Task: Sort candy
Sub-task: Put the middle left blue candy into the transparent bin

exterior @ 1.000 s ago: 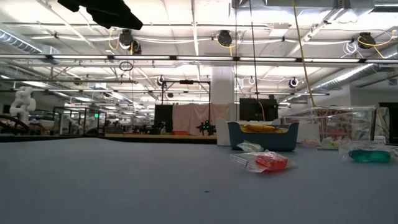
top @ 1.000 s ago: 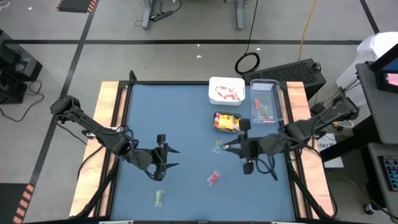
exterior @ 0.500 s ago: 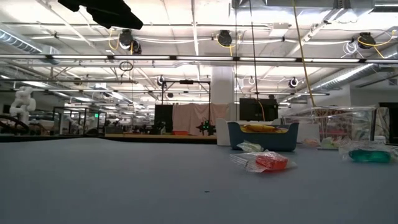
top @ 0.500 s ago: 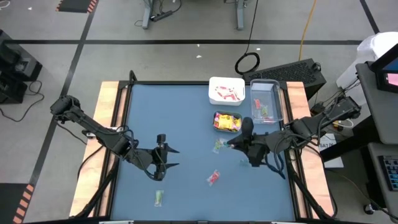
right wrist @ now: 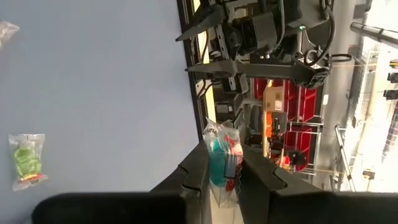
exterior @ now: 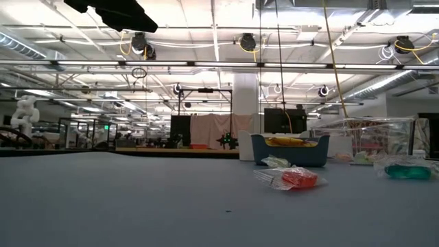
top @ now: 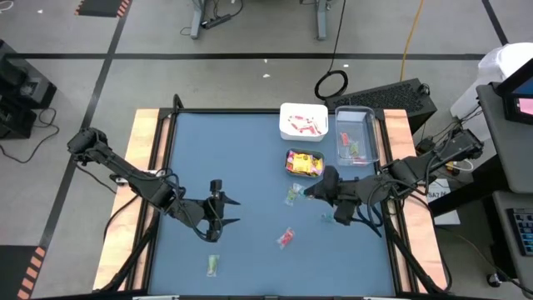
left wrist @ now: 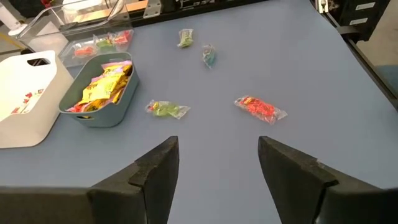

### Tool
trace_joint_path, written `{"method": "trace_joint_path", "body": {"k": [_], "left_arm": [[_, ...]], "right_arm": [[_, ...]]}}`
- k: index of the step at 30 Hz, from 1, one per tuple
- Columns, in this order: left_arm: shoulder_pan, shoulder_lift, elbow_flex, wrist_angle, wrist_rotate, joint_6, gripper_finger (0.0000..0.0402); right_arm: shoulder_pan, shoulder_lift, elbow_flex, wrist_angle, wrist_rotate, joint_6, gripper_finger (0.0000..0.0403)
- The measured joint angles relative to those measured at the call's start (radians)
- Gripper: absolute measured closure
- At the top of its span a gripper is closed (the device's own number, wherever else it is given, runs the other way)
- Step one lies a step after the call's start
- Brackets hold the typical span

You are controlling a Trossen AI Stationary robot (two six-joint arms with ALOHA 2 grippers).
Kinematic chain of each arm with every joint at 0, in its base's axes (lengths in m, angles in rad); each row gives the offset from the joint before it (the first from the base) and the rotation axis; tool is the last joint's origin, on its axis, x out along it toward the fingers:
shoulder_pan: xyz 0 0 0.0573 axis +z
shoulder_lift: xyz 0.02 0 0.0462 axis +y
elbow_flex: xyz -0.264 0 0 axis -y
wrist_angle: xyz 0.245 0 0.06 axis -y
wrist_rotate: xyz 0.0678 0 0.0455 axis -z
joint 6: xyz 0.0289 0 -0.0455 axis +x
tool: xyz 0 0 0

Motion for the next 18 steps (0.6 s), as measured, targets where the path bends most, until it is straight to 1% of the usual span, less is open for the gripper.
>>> {"method": "trace_joint_path", "body": {"k": [7, 15, 18], "left_arm": [[0.0, 0.0, 0.0, 0.0, 0.0, 0.0, 0.0176], [0.0, 0.0, 0.0, 0.0, 0.0, -0.001, 0.0176], [0.0, 0.0, 0.0, 0.0, 0.0, -0.001, 0.0176]], "right_arm": [[0.0, 0.0, 0.0, 0.0, -0.001, 0.014, 0.0349], [0.001, 0.0, 0.0, 0.006, -0.006, 0.277, 0.0349], [0.001, 0.0, 0.0, 0.009, -0.01, 0.4, 0.0349]]}}
